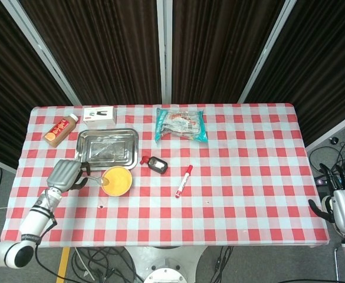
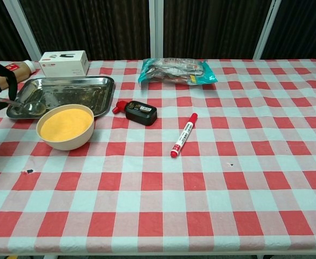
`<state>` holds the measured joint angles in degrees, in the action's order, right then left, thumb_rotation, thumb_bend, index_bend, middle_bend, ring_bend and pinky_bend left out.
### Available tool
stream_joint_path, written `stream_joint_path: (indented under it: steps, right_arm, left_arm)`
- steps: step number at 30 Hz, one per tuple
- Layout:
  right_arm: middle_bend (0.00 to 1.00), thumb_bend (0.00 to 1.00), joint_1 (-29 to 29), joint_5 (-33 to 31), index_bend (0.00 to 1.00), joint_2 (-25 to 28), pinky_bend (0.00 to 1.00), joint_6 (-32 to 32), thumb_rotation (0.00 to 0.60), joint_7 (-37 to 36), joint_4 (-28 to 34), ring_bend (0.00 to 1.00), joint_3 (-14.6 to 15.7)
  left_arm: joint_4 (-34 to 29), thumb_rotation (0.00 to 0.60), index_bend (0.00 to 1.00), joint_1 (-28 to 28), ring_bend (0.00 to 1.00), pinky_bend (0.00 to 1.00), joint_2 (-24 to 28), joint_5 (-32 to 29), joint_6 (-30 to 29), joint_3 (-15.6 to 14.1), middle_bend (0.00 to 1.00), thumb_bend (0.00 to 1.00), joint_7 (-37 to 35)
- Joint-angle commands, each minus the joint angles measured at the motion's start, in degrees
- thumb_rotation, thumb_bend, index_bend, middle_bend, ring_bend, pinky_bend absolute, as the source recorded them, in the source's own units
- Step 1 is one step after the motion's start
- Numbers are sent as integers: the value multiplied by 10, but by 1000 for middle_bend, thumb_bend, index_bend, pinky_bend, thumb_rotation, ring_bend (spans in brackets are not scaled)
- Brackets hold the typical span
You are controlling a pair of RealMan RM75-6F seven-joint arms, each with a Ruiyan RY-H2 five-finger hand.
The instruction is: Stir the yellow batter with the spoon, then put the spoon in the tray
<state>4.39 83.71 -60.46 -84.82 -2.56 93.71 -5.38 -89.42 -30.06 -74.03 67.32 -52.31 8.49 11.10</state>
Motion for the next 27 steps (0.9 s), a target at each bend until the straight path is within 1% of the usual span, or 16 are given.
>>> stream_joint_path:
  steps: [1, 6, 10, 15, 20, 24, 27]
  right_arm:
    - [196, 189, 0, -2, 0, -1, 23, 1, 600, -2, -2, 0, 0]
    - [196, 190, -1, -3, 0, 0, 24, 1, 600, -4, -4, 0, -1]
    - [196, 190, -1, -5, 0, 0, 26, 3, 600, -5, -6, 0, -1]
    - [196, 189, 1, -6, 0, -2, 27, 7, 600, -4, -7, 0, -1]
    - [196, 190, 0, -7, 0, -1, 27, 6, 600, -5, -8, 0, -1]
    - [196, 190, 0, -8, 0, -2, 29, 6, 600, -5, -7, 0, -1]
    - [196, 190, 0, -8, 0, -2, 30, 7, 600, -6, -8, 0, -1]
  left_arm:
    - [17, 600, 611, -38, 991, 1000, -17, -48, 46, 12, 959, 408, 29]
    - [43, 600, 609, -63, 991, 1000, -41, -100, 60, 8, 959, 408, 69]
    - [38, 600, 599, -74, 991, 1000, -46, -133, 61, 0, 959, 406, 95]
    - [29, 600, 542, -84, 991, 1000, -47, -154, 66, -9, 958, 391, 107]
    - [24, 600, 451, -87, 989, 1000, -46, -156, 55, -13, 954, 380, 106]
    - [19, 600, 450, -87, 990, 1000, -46, -144, 41, -17, 954, 372, 105]
    - [19, 600, 476, -88, 991, 1000, -51, -141, 30, -19, 958, 346, 107]
